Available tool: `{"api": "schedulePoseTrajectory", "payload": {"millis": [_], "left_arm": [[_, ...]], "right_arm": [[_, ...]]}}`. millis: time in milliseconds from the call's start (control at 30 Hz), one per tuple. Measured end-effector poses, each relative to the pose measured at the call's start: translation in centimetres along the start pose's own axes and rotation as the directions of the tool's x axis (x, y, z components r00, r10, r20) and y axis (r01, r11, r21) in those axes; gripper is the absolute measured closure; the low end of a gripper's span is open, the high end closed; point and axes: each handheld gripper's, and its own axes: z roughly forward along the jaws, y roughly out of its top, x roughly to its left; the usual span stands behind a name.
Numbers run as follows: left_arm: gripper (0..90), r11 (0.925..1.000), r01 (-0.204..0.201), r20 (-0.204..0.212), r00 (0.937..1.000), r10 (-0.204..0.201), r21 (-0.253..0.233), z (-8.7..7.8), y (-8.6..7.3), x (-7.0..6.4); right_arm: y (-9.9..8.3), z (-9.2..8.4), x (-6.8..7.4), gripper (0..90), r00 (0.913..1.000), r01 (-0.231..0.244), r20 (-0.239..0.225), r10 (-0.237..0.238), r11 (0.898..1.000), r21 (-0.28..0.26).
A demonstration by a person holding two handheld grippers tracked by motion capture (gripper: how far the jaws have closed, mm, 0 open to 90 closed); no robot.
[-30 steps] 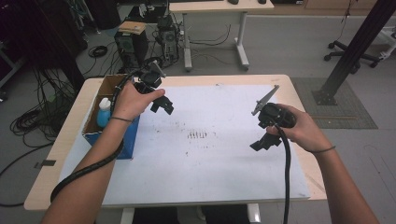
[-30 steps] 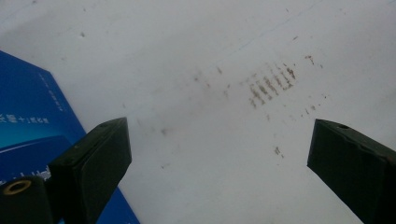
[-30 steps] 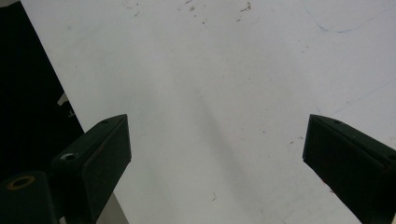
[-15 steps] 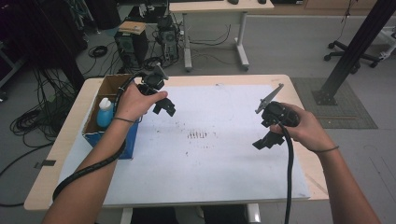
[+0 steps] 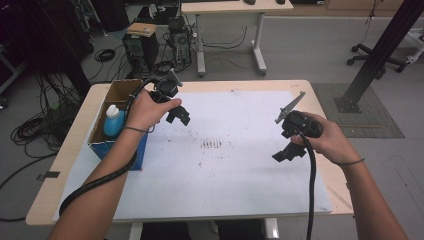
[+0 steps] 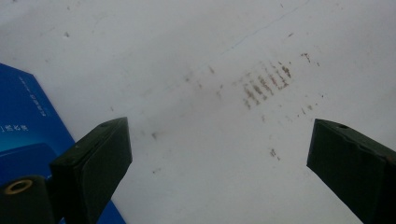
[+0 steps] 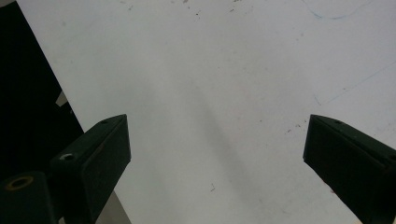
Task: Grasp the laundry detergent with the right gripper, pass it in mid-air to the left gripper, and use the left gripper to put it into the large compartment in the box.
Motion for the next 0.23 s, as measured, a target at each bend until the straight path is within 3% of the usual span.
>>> {"api": "schedulePoseTrajectory", "payload": {"millis": [233], "left_arm": [[6.9, 1.0000, -0.002, 0.000, 1.0000, 0.002, -0.006, -0.30, 0.01, -0.18]], "right_arm": [[0.08, -0.16, 0.18, 7.3, 1.0000, 0.005, 0.003, -0.005, 1.000, -0.002]]}}
